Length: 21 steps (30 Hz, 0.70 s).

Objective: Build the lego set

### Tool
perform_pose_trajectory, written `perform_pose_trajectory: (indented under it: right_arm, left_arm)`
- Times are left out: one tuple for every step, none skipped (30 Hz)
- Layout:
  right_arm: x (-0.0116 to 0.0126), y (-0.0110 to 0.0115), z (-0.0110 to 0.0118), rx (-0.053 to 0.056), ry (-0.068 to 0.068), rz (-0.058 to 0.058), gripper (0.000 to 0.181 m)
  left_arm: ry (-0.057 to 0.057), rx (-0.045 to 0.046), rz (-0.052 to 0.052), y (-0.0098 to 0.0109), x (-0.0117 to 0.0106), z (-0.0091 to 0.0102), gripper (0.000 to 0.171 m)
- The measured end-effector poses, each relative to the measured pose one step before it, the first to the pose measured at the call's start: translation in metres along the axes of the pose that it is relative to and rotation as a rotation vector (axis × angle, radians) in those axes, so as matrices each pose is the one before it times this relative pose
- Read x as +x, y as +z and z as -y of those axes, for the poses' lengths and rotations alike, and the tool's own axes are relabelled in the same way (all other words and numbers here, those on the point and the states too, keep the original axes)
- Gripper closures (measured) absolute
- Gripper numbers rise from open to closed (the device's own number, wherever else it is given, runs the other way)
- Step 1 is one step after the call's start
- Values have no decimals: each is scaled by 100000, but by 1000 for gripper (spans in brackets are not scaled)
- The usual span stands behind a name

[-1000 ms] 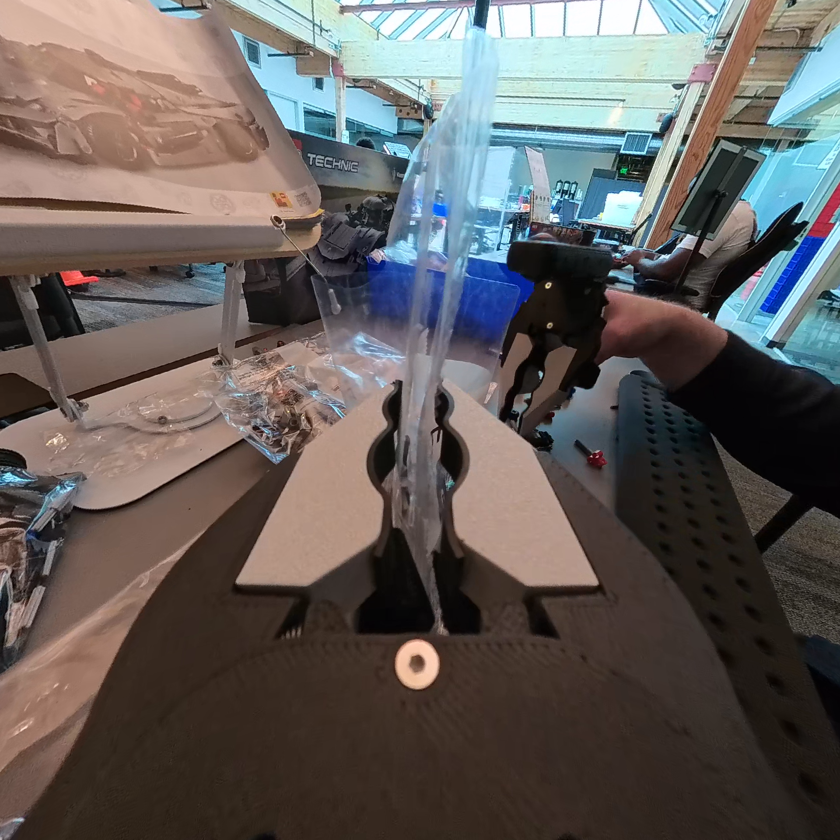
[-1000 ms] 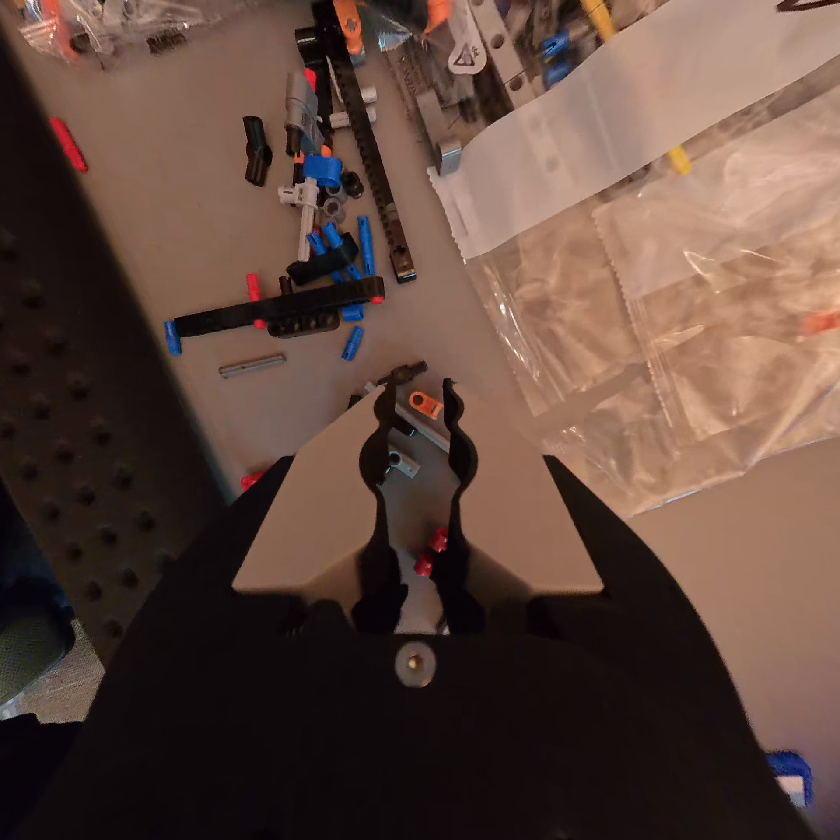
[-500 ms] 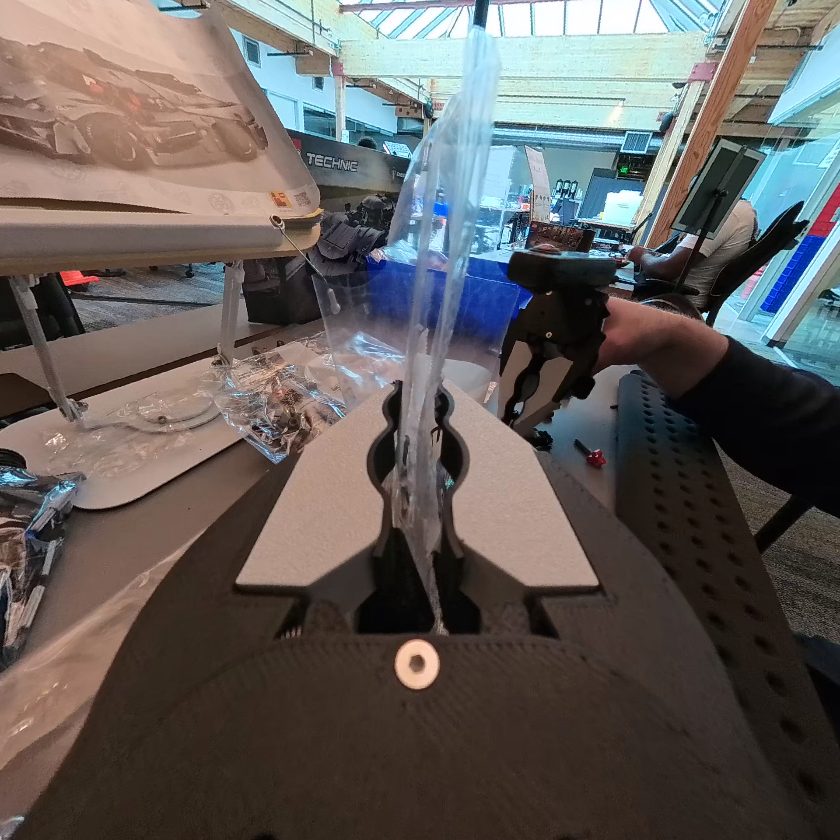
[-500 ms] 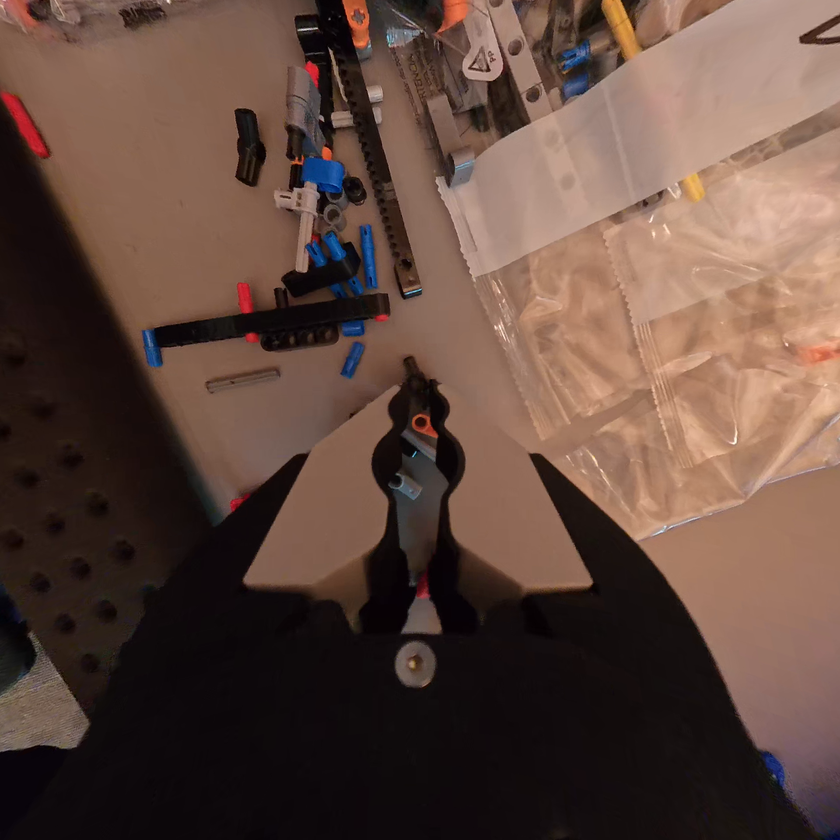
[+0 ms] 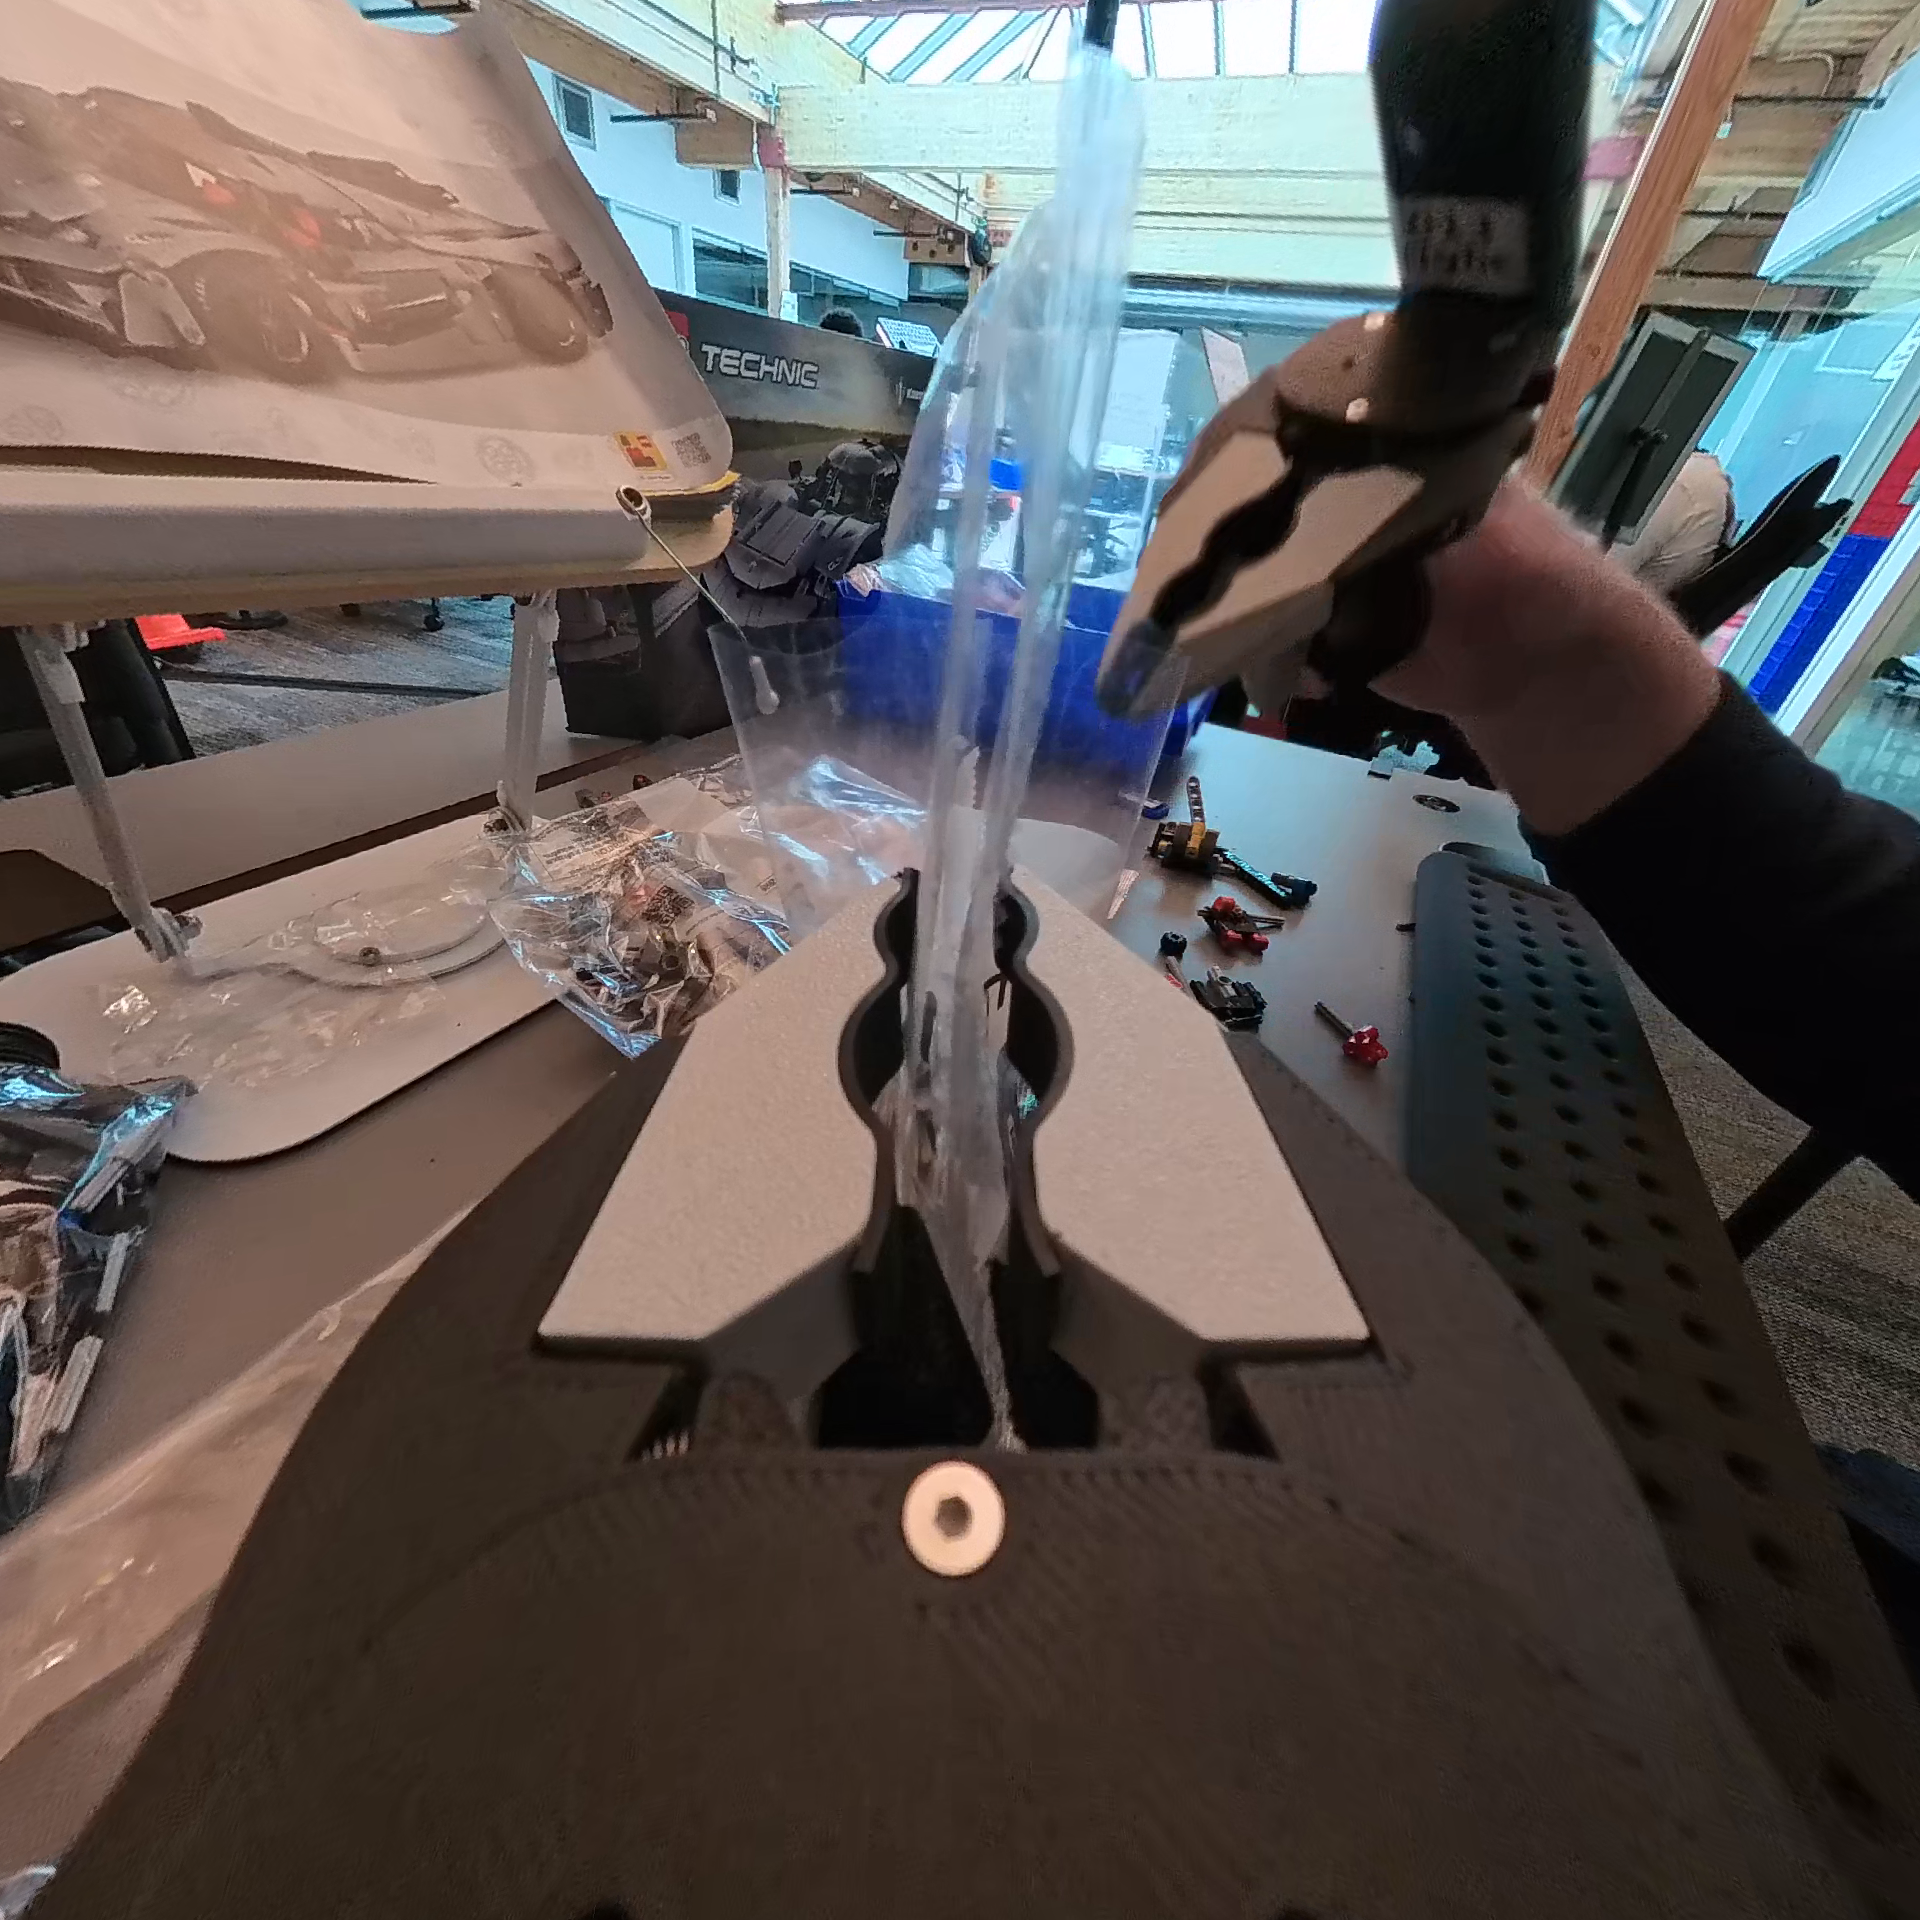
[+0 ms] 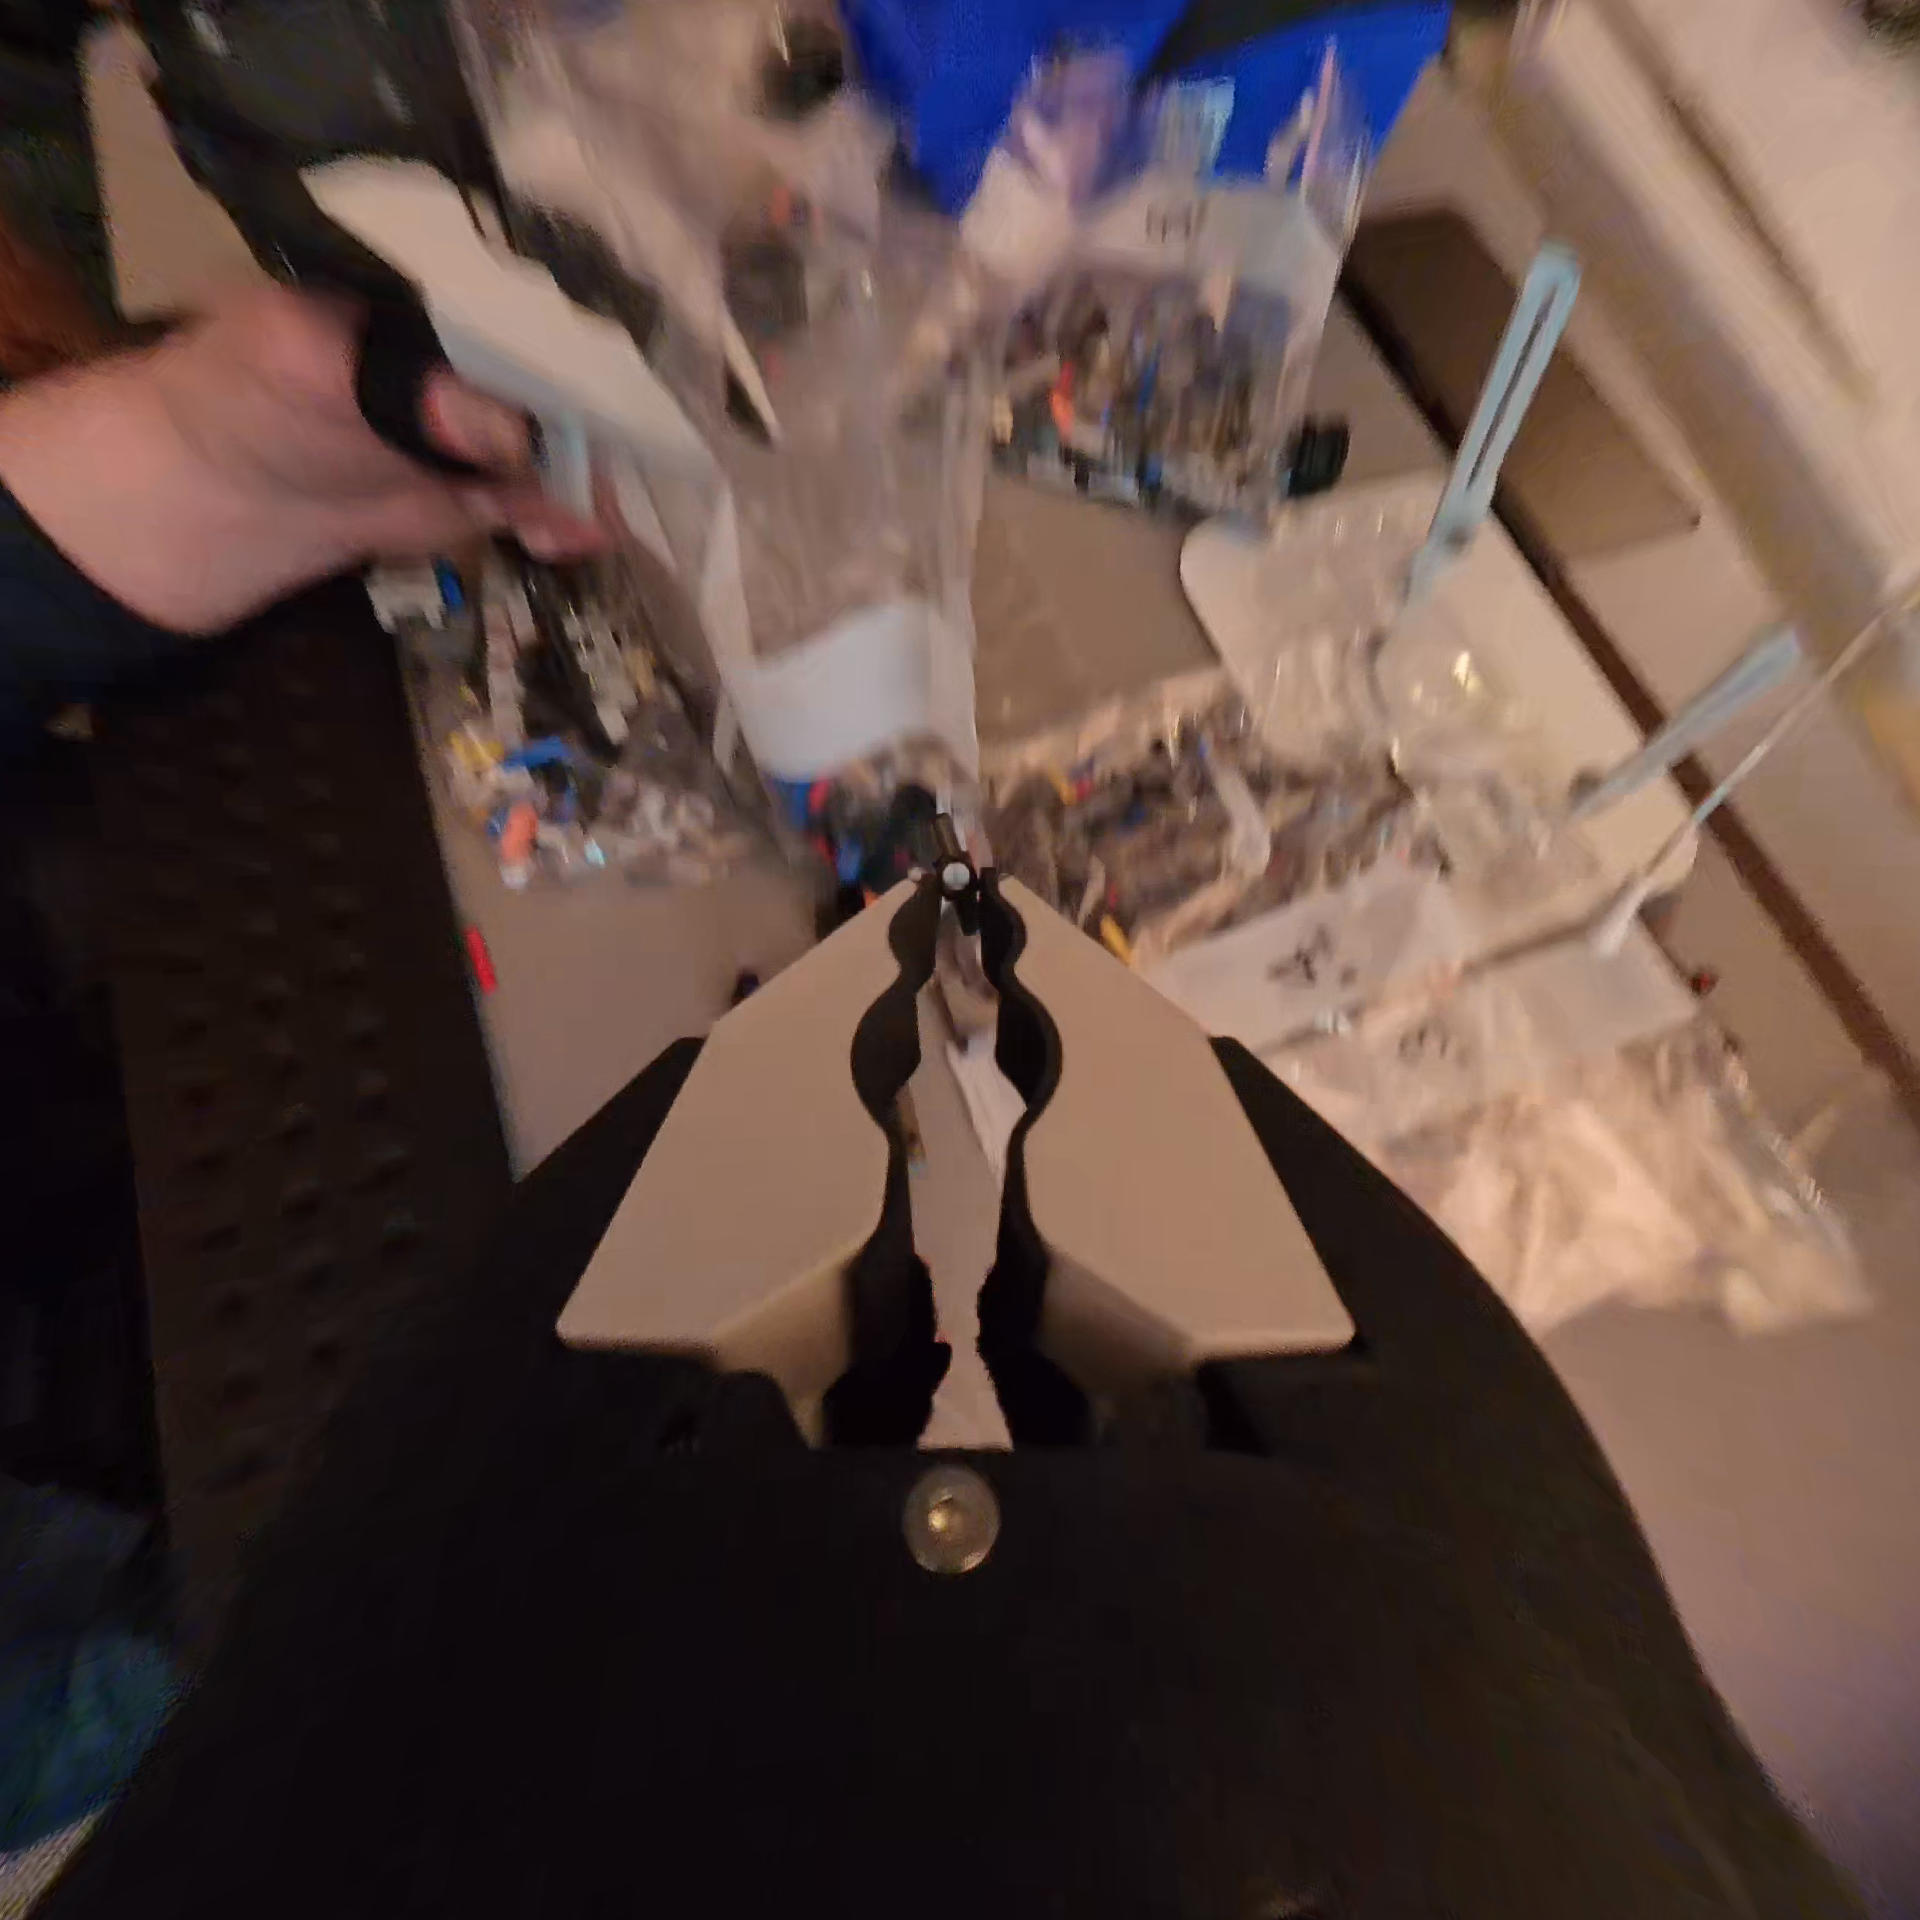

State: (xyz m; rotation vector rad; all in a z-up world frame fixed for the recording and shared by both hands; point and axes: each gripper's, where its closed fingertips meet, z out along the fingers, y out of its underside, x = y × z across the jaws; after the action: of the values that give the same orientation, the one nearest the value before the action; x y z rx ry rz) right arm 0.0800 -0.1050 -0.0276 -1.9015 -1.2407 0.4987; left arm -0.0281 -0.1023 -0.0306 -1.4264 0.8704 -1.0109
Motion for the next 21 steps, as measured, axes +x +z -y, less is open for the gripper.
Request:
perform_pose_trajectory:
  right_arm:
    - [-222,104,1601,3545,-884,1119,176]
    - [-190,235,1436,2936,-520,1037,176]
    - [-10,318,1292,2596,-691,-63,177]
    - [8,423,1075,1982,-884,30,176]
    - [-138,540,776,966,-574,1375,176]
    - [-101,586,590,375,-51,1315,176]
    - [81,525,540,721,-179,20,176]
    - [71,447,487,995,-435,-178,176]
    - [-19,333,505,1643,-300,403,176]
    - [-115,256,454,1676,336,1152,176]
    - [-101,207,312,1297,782,1206,176]
    - [-31,226,123,515,873,906,176]
    - [-9,259,-77,-274,886,815,176]
    - [-124,321,-228,-794,911,1367,176]
    - [-261,407,-419,-1868,1037,2252,176]
    - [-133,447,-570,-2913,1022,1344,173]
    - [124,356,-508,-2615,269,-773,169]
    - [150,221,-350,-1325,-553,-1445,166]
    - [-1,7,-122,114,-383,-841,165]
    - [-69,-173,84,1603,70,-434,165]
    - [-58,-275,87,1755,272,-154,166]
  left_arm:
    - [10,9,53,-12,-4,-9,159]
    - [19,-4,28,-10,-9,0,159]
    - [6,43,-39,-19,8,16,159]
    - [32,25,-58,-11,12,3,159]
    - [44,-20,-40,-1,4,7,159]
    - [29,-4,-93,0,12,9,159]
    - [-14,27,-131,8,32,2,159]
    - [5,27,-171,2,24,4,159]
    - [52,-70,-156,20,38,-12,159]
    - [102,-174,-160,29,21,-15,159]
    - [149,-188,-131,39,39,-19,159]
    - [186,-162,-103,22,26,-15,159]
    - [122,-161,-98,32,33,-15,159]
    - [137,-116,-106,22,39,-9,159]
    - [188,-101,-44,10,33,2,159]
    - [142,-109,-19,17,13,-7,159]
    - [52,-102,1,8,12,-16,159]
    - [-5,-60,42,-4,-6,-8,159]
    - [-9,-32,52,-6,2,-15,159]
    - [2,-48,56,-16,-3,-17,159]
    - [-43,-70,56,8,-13,-29,159]
